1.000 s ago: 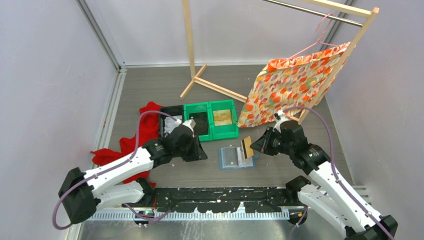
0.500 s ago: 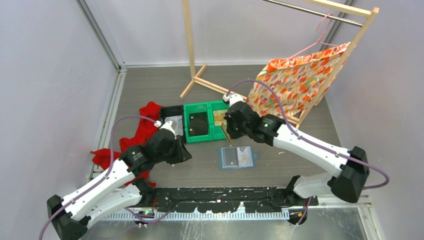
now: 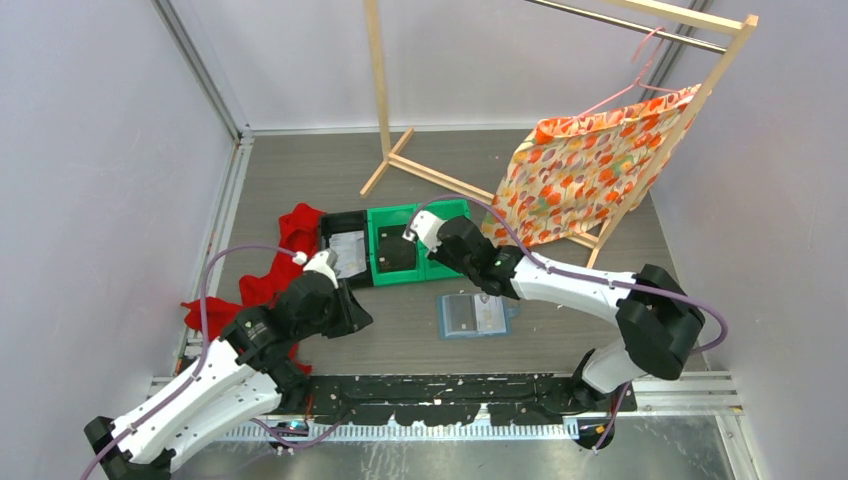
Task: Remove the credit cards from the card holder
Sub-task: Place the credit card in the storage box.
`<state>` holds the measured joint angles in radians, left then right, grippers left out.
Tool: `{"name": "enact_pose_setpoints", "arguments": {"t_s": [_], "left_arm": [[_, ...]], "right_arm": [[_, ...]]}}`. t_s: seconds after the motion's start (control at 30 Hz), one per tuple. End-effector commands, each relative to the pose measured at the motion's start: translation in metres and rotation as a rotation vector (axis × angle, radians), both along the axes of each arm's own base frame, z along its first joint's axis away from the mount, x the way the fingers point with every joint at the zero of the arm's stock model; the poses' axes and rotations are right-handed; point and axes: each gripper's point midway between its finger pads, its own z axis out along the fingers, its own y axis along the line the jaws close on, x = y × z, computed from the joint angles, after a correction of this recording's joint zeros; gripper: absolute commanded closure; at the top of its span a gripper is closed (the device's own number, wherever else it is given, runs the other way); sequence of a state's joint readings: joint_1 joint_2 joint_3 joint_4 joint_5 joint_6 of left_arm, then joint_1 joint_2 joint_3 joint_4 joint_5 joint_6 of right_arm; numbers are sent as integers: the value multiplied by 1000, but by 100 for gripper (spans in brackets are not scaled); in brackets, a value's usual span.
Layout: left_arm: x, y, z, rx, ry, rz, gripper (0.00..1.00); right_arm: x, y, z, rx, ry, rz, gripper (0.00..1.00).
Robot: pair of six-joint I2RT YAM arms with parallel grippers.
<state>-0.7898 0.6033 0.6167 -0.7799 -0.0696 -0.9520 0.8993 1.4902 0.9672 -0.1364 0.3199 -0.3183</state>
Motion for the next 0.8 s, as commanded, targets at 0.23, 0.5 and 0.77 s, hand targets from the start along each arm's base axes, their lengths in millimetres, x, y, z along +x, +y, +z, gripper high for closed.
{"name": "enact_pose_setpoints", "arguments": {"t_s": [0.23,0.5,0.77], "left_arm": [[-4,4,-3,-67,-15,38,72],[-6,11,2,-92,-57,58,71],[-10,20,2,-95,-67,79,70]], "right_arm": [[57,20,16,-177,-440,212,99],[76,20,-5,-260,-464,299,99],[84,21,-26,-309,-433,336,99]]}}
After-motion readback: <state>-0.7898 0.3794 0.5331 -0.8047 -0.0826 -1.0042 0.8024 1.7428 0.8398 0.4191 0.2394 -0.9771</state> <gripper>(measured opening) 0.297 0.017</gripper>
